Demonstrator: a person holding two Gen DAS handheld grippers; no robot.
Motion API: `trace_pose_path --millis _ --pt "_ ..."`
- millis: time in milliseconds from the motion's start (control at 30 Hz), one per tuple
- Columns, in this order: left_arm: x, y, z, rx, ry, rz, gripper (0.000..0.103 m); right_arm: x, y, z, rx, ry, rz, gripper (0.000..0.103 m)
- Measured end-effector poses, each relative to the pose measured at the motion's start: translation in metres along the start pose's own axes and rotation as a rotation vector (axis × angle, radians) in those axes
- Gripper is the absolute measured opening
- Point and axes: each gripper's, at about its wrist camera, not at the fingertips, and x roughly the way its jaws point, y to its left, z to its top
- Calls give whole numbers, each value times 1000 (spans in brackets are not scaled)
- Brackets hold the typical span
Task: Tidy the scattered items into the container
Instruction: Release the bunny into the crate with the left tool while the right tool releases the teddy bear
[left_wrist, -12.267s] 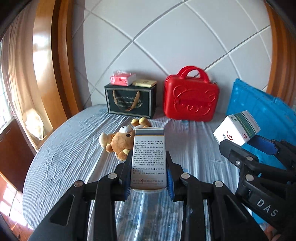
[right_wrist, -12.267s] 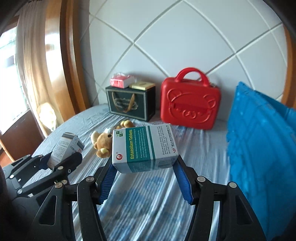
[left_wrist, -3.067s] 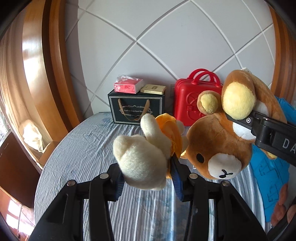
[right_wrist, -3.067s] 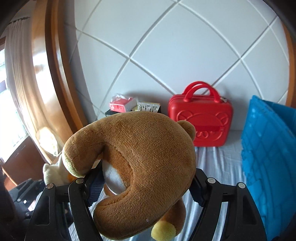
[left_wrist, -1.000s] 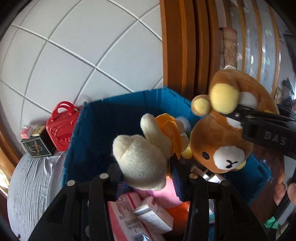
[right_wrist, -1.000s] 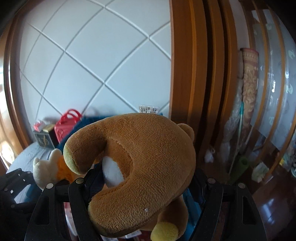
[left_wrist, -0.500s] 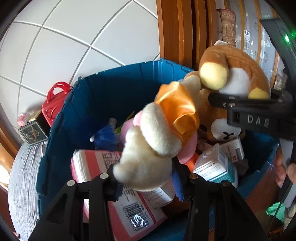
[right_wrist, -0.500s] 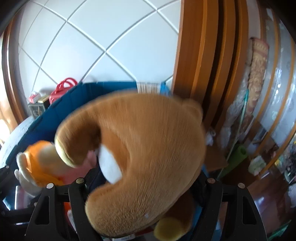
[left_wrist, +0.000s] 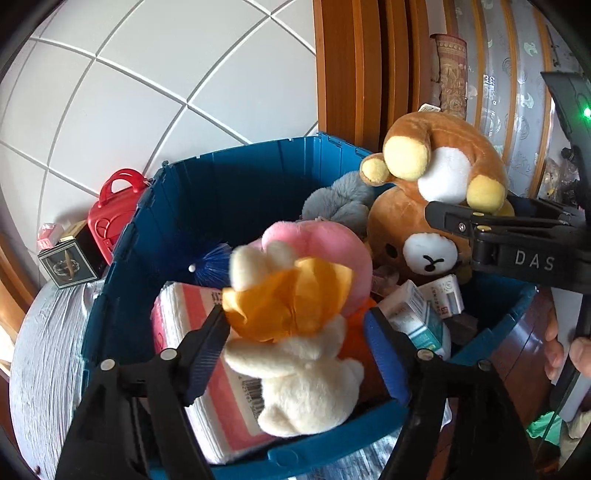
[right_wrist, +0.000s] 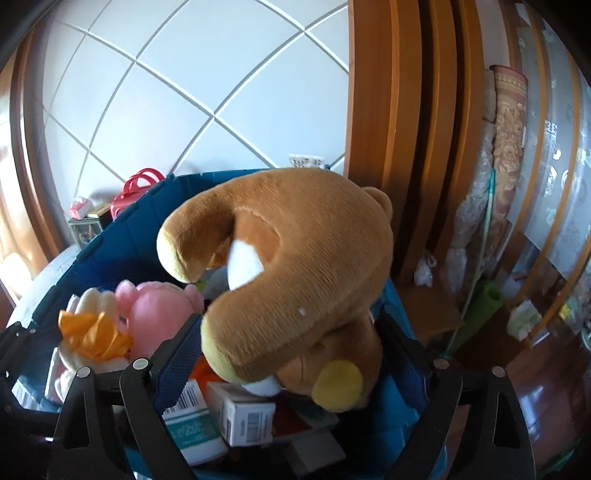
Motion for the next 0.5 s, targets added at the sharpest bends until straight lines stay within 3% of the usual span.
trace_pose_path --millis 133,200,233,300,400,500 --pt "-7 -2 -4 1 -7 5 74 -3 -5 -6 18 6 7 92" --pt "-11 -3 -7 -3 -12 10 79 -9 -5 -9 21 -2 8 95" --pt "-13 -3 -8 -8 -14 10 83 -12 -5 -10 20 -6 8 103" --pt "-20 -2 -10 -18 -21 12 86 -19 -3 -13 14 -16 4 103" --pt "-30 1 -15 -34 -37 31 100 -29 2 -19 13 -23 4 103" --pt "-43 7 -20 -46 -55 49 102 -41 7 -26 13 -25 10 103"
